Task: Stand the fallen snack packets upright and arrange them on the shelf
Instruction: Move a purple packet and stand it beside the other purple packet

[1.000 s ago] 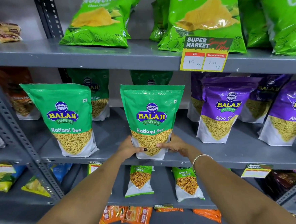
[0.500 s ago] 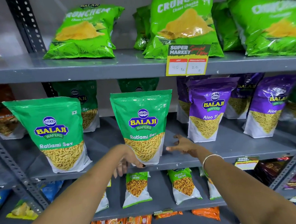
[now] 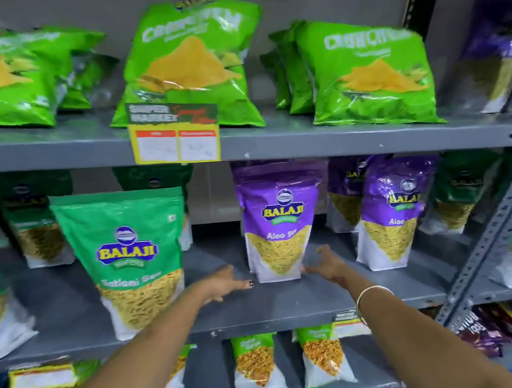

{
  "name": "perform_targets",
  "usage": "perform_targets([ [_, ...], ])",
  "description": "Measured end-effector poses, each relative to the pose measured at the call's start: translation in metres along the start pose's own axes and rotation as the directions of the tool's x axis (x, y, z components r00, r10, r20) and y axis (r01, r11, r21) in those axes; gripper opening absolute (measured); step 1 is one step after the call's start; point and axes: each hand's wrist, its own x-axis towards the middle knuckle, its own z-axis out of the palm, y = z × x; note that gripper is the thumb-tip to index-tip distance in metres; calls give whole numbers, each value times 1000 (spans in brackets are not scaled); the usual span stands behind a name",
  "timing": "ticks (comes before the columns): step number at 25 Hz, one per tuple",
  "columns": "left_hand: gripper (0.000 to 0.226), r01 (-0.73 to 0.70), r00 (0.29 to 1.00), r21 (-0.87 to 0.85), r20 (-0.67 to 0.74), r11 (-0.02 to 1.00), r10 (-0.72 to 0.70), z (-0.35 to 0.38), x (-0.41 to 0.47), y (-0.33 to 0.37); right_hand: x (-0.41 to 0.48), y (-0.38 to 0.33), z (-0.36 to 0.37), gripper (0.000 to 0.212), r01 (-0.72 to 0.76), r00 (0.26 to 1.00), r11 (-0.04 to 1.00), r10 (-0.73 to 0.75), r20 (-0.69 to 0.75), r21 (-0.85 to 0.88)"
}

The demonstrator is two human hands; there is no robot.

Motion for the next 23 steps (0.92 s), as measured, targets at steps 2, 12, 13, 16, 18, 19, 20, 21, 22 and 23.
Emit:
perform_targets([
  [2,90,-36,992,-122,-124,992,21,14,23,7,22,11,-14,84,48,999,993,-48,1,108],
  [12,112,-107,938,-321,-345,941,-11,44,96,0,51,6,-13,39,201,880,885,-352,320,421],
  [13,111,-112,939,-336,-345,935,-11,46,102,-8,45,5,-14,41,203,878,871,-364,310,448],
  [16,102,-97,940,-321,-340,942,-19,51,91,-11,30,5,-15,49,186,888,878,-343,308,441],
  [18,95,-96,939,-334,-344,938,-26,57,76,-12,14,5,-16,47,141,909,905,-279,311,401],
  [19,93,-92,937,-335,-347,938,-32,61,61,-6,6,5,-16,48,122,919,916,-250,304,383],
  [20,93,-93,937,-334,-347,938,-30,65,51,-4,-1,6,-17,49,110,926,922,-231,299,372],
  [21,92,-100,937,-323,-348,941,-20,68,38,0,-8,8,-17,48,97,928,925,-218,301,368],
  [22,90,-106,938,-323,-347,940,-13,70,27,2,-15,9,-17,45,80,930,927,-202,308,367],
  [23,88,-115,938,-319,-346,941,-2,72,15,5,-20,11,-16,44,68,931,933,-187,312,354],
])
